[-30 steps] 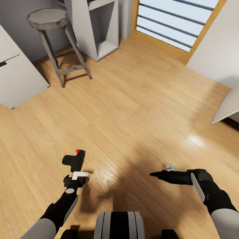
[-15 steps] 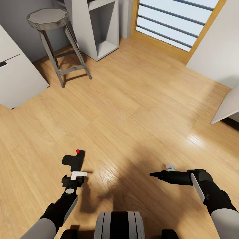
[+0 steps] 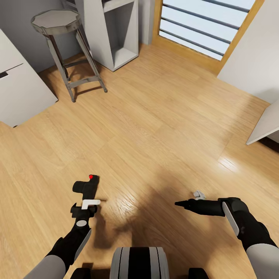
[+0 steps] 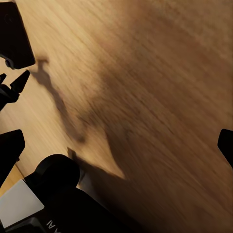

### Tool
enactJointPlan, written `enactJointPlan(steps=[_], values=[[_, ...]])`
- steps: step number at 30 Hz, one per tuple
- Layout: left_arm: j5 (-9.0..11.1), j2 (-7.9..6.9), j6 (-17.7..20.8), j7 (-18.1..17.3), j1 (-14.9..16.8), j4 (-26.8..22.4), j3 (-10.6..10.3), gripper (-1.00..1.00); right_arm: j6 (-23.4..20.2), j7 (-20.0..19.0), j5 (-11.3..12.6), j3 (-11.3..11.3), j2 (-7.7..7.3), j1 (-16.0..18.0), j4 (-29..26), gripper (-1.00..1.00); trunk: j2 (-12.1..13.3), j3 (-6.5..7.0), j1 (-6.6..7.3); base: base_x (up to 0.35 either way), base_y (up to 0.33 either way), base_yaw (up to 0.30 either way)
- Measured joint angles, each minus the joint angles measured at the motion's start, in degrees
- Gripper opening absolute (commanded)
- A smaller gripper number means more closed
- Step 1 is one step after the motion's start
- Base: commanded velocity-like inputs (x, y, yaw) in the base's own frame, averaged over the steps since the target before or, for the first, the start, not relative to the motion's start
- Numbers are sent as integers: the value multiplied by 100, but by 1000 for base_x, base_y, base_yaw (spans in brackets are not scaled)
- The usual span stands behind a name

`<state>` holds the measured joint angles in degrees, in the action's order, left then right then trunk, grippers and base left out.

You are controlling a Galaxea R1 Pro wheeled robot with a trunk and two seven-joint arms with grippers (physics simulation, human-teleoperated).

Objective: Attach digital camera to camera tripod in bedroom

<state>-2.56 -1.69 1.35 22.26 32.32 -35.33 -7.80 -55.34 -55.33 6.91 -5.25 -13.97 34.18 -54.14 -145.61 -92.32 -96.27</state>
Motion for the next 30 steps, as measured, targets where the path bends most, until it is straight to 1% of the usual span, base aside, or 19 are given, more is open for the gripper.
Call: enactJointPlan(steps=[4,11,14,17,18,20,23,30], values=[[3,7,-301,-13,-1,110,0,100,-1,0,0,1,0,1,0,100,0,0,0,0,0,0],[-6,20,-519,-22,-1,370,4,100,-1,0,0,-1,0,3,0,100,0,0,0,0,0,0],[-3,23,-644,-24,-1,394,4,100,0,0,0,0,0,1,0,100,0,0,0,0,0,0],[1,25,-902,-29,-1,424,4,100,-1,0,0,-1,0,2,0,100,0,0,0,0,0,0],[1,25,-905,-29,-1,425,4,100,-1,0,0,-1,0,2,0,100,0,0,0,0,0,0],[1,26,-1085,-39,-1,468,4,100,1,0,0,0,0,1,0,100,0,0,0,0,0,0],[-7,26,-1233,-46,-1,577,4,100,-1,0,0,-2,0,0,0,100,0,0,0,0,0,0],[-14,29,-1428,-44,-1,686,2,100,-1,-4,0,-5,0,2,0,100,0,0,0,0,0,0]])
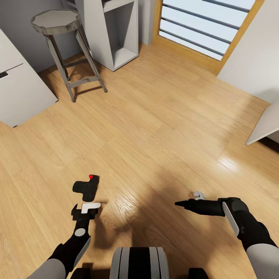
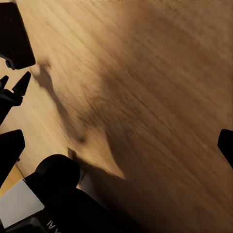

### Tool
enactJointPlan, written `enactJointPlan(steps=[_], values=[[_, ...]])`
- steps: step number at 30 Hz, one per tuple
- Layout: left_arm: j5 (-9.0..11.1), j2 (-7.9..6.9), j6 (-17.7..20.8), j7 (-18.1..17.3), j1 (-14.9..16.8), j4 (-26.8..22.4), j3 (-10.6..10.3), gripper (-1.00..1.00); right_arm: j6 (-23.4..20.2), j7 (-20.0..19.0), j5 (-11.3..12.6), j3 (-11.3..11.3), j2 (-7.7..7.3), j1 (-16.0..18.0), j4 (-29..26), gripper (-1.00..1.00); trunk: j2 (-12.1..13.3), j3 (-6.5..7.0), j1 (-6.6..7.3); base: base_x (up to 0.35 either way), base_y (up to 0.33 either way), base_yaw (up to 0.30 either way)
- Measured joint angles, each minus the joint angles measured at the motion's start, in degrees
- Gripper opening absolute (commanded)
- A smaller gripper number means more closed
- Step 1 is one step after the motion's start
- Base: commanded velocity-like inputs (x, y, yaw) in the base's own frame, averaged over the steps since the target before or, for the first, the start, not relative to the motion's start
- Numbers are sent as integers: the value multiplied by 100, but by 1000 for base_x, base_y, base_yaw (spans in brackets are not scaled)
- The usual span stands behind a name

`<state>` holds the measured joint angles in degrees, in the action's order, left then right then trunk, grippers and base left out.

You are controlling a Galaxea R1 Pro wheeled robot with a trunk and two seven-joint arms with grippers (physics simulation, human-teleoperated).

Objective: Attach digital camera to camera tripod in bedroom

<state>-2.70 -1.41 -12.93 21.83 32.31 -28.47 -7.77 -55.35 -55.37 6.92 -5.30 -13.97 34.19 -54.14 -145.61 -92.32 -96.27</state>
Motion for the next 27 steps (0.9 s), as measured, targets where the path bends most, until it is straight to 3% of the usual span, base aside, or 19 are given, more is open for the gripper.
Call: enactJointPlan(steps=[8,22,27], values=[[-6,3,-353,1,0,33,-1,100,0,-5,0,1,0,-2,0,100,0,0,0,0,0,0],[13,9,-381,24,0,89,-1,100,0,2,-11,6,0,-1,0,100,0,0,0,0,0,0],[5,22,-373,22,0,91,-1,100,1,2,-18,6,0,-1,1,100,0,0,2,173,0,0]])
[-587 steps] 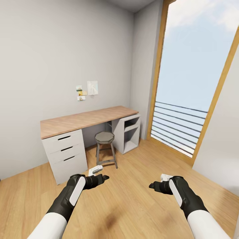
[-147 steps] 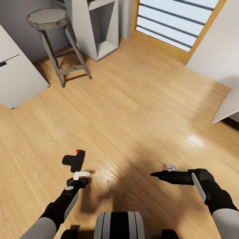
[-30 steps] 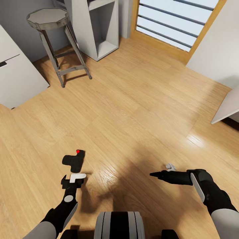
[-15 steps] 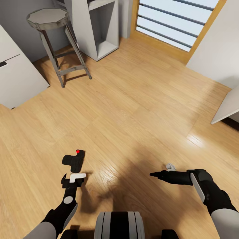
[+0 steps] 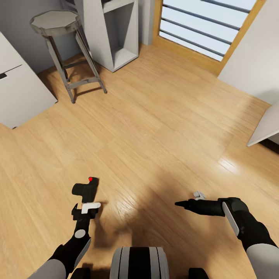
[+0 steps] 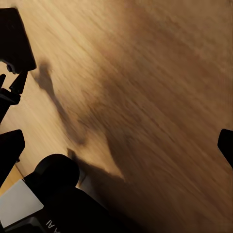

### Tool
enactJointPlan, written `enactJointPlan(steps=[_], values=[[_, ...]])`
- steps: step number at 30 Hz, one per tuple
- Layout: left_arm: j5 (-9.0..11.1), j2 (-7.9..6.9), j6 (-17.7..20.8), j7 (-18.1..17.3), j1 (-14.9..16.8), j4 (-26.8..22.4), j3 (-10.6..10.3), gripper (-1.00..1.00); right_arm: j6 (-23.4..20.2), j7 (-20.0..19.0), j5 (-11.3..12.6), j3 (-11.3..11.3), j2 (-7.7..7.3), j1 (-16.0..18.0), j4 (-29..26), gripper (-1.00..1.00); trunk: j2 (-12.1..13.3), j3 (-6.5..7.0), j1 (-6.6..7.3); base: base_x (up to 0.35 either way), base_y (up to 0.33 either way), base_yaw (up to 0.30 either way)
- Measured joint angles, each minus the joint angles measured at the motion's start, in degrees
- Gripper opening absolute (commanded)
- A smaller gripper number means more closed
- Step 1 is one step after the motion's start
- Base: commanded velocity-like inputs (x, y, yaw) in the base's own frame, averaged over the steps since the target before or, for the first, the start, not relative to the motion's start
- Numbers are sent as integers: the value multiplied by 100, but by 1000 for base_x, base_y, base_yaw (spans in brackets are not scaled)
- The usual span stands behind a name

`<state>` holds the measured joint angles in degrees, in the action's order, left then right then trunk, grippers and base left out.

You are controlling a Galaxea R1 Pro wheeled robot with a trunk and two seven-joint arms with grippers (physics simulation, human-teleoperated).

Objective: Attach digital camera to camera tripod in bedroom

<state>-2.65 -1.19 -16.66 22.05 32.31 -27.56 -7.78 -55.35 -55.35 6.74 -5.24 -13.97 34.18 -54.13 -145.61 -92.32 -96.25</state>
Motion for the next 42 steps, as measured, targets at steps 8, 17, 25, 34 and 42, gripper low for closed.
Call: enactJointPlan(steps=[8,17,25,34,42], values=[[-5,-1,-2,1,0,1,0,100,0,0,-2,0,2,0,6,100,0,0,-2,102,0,0],[-5,1,3,16,0,1,0,100,0,-4,-1,0,5,-1,5,100,0,0,-2,10,0,0],[1,1,4,22,0,1,0,100,0,-6,-1,0,7,-1,4,100,0,0,-2,1,0,0],[8,2,12,15,0,14,3,100,0,-8,-1,0,7,-1,7,100,0,0,-2,3,0,0],[10,1,26,10,0,47,9,100,0,-2,-2,0,6,-1,8,100,0,0,-2,106,0,0]])
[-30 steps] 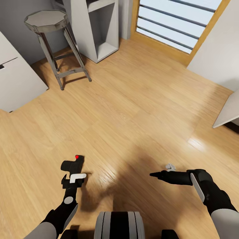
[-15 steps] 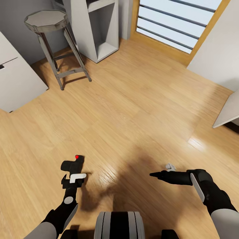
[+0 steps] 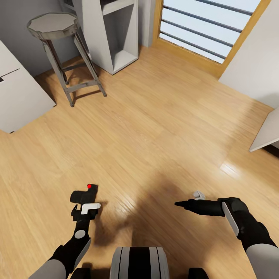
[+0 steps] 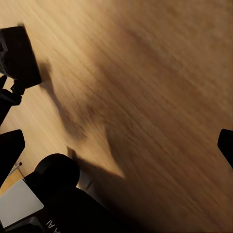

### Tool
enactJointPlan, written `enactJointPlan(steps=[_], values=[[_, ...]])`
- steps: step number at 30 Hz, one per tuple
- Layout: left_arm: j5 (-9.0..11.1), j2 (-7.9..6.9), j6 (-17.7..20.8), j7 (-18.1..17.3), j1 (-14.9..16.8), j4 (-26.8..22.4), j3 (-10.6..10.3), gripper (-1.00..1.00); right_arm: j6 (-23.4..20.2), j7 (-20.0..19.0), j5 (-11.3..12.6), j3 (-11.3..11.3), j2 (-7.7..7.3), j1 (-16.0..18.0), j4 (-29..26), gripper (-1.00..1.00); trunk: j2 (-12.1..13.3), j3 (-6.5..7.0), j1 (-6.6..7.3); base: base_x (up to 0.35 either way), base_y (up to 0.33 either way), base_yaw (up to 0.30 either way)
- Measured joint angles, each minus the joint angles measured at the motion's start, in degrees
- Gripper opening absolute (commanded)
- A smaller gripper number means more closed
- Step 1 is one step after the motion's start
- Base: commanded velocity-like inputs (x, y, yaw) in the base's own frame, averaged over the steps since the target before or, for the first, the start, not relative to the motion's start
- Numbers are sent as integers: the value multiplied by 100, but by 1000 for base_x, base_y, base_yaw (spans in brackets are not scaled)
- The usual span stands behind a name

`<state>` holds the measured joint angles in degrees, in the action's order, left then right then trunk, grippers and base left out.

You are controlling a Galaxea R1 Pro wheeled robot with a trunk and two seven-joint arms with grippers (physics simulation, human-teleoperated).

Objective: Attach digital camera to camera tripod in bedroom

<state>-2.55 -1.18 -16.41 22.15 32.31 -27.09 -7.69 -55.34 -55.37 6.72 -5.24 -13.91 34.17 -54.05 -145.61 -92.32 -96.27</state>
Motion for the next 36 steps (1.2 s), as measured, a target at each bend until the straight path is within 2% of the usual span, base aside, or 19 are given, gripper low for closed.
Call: enactJointPlan(steps=[36], values=[[16,-7,14,-60,0,106,1,100,-1,-5,20,-1,-6,0,0,100,0,0,-1,4,0,0]])
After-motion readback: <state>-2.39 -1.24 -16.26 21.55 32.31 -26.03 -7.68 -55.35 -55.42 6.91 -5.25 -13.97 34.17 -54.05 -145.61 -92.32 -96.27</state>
